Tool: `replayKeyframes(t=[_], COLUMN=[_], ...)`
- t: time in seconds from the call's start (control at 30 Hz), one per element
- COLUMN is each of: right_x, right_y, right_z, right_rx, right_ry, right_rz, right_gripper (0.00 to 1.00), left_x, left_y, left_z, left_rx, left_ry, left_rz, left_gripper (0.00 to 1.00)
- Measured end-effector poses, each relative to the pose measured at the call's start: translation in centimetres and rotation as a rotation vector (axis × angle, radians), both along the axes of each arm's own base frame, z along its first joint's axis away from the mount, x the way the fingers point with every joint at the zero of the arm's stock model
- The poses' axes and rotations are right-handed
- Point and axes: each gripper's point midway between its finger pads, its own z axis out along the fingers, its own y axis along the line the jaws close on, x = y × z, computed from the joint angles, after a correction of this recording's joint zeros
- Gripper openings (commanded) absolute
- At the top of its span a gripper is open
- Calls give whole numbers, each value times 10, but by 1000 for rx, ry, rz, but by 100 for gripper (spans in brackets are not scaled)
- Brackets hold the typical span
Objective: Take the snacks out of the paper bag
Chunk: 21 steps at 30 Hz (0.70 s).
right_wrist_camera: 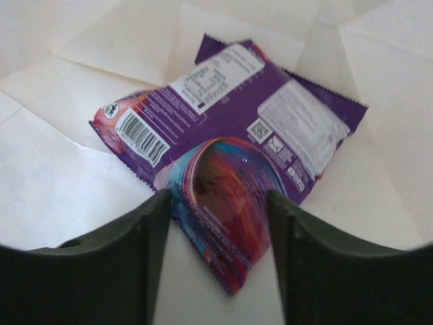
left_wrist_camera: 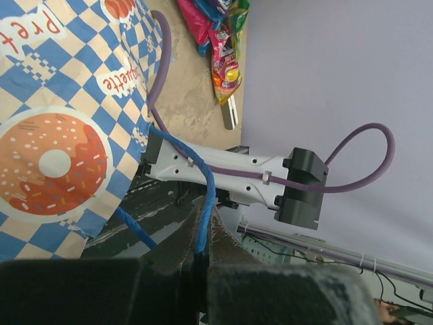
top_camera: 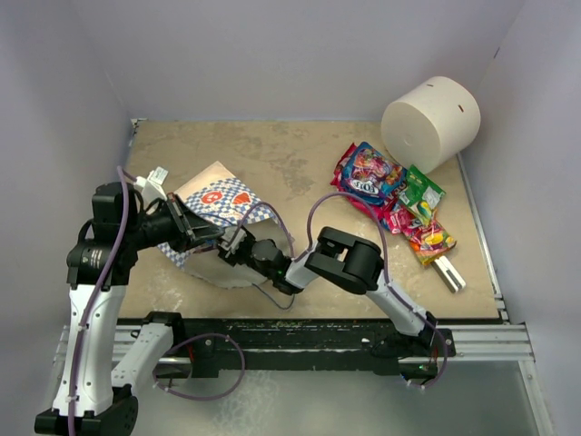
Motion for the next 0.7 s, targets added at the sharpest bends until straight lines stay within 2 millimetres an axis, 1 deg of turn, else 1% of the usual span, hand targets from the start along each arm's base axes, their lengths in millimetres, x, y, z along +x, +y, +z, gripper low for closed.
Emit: replayKeyframes(t=[0.07,0.13,0.27,0.4,0.57,0.7], right_x=[4,6,10,11,9,0], right_y=[-2,-3,-4,-5,-5,-13], right_z=[-6,-10,-10,-13,-10,0], right_rx=[-4,-6,-3,-21,-43,-65], right_ry=[15,32,41,40,35,42], right_rz=[-5,-2,4,17,50,75], right_gripper=[42,35,13,0,0,0], left_x=[-1,-1,-2,-3,-6,-7], left_y=[0,0,1,2,4,6], left_z=[0,0,0,0,2,3], left_rx=[0,1,4,11,16,24], left_ry=[3,5,9,4,-13,-29], left_rz=[0,1,5,16,31,44], left_gripper=[0,0,0,0,0,0])
